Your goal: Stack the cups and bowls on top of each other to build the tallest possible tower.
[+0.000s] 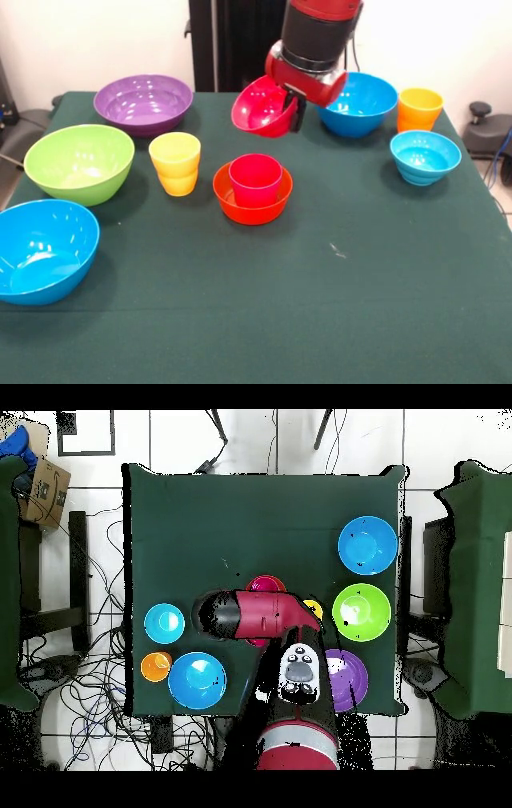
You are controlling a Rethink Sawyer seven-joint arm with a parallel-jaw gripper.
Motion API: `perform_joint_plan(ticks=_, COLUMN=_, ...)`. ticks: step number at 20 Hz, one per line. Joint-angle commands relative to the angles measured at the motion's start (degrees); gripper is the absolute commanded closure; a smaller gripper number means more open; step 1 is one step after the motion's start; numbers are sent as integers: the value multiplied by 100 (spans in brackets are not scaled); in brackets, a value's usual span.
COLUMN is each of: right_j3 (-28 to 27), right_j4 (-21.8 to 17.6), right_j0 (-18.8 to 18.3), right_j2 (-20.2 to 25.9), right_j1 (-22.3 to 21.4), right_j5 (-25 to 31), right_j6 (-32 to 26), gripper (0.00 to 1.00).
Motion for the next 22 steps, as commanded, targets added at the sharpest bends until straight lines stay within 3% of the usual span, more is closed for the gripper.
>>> perform_joint_plan(ticks=1, right_j3=-904, right_j4=237, right_j0=290, right_j2=635, right_j1=239, right_j5=778, right_j6=194, gripper=100)
perform_joint_plan(ticks=4, right_j3=-912, right_j4=366, right_j0=373, right_j2=636, right_j1=239, right_j5=801, right_j6=353, gripper=100)
perform_joint_plan(ticks=7, right_j3=-995, right_j4=429, right_j0=672, right_j2=403, right_j1=316, right_j5=884, right_j6=695, gripper=100)
perform_joint_plan(ticks=8, right_j3=-1127, right_j4=335, right_j0=930, right_j2=112, right_j1=329, right_j5=1001, right_j6=898, gripper=100)
perform_joint_plan(ticks=10, right_j3=-1119, right_j4=366, right_j0=1026, right_j2=-4, right_j1=326, right_j5=1076, right_j6=948, gripper=100)
perform_joint_plan(ticks=13, right_j3=-823, right_j4=604, right_j0=959, right_j2=198, right_j1=386, right_j5=702, right_j6=908, gripper=100)
perform_joint_plan(ticks=15, right_j3=-717, right_j4=621, right_j0=1110, right_j2=176, right_j1=483, right_j5=394, right_j6=974, gripper=100)
perform_joint_plan(ticks=22, right_j3=-543, right_j4=820, right_j0=1340, right_j2=220, right_j1=1208, right_j5=-806, right_j6=1140, gripper=100)
